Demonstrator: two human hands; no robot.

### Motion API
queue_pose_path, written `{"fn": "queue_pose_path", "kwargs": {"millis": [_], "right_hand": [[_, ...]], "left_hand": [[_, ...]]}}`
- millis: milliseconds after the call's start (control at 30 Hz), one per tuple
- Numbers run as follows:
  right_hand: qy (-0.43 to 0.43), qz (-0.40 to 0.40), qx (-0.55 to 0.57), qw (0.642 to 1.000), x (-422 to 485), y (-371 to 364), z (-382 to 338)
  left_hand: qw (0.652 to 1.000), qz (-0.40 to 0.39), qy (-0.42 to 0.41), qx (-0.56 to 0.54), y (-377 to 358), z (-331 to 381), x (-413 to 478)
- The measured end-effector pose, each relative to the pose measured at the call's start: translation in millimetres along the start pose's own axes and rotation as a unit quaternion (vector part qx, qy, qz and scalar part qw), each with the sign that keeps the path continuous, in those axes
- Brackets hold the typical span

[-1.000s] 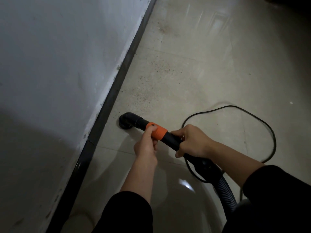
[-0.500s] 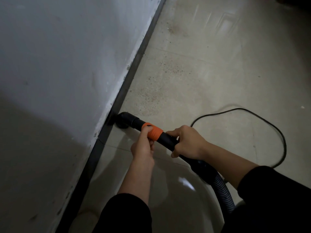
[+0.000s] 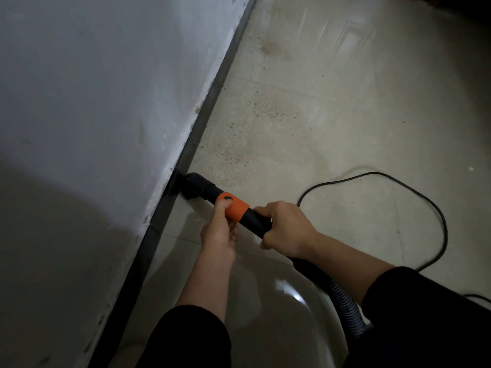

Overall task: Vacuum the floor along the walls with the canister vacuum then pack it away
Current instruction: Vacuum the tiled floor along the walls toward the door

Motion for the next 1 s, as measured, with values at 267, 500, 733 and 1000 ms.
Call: {"fn": "queue_pose_path", "kwargs": {"millis": [267,500,733,1000], "right_hand": [[0.009,0.023,-0.024,0.999,4.4,0.8,-5.2],[0.009,0.033,-0.024,0.999,4.5,4.9,-3.4],[0.000,0.033,-0.018,0.999,0.2,9.3,6.9],[-0.019,0.040,-0.013,0.999,-8.2,18.2,26.5]], "left_hand": [[1.000,-0.007,-0.015,0.006,-1.8,4.0,12.6],[1.000,-0.010,-0.009,0.008,-7.1,2.8,14.0],[1.000,-0.016,-0.006,0.014,-15.7,-4.3,11.8],[1.000,-0.017,0.004,0.023,-31.8,-16.3,6.1]]}}
Point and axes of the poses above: each hand's wrist, its own x-axis towards the middle knuckle, its own y-axis out of the back of the hand, z = x × y, the point moved 10 cm from there along x, towards the middle knuckle, and after that the axes turned 4 degrees about -y, right-handed, at the moved point
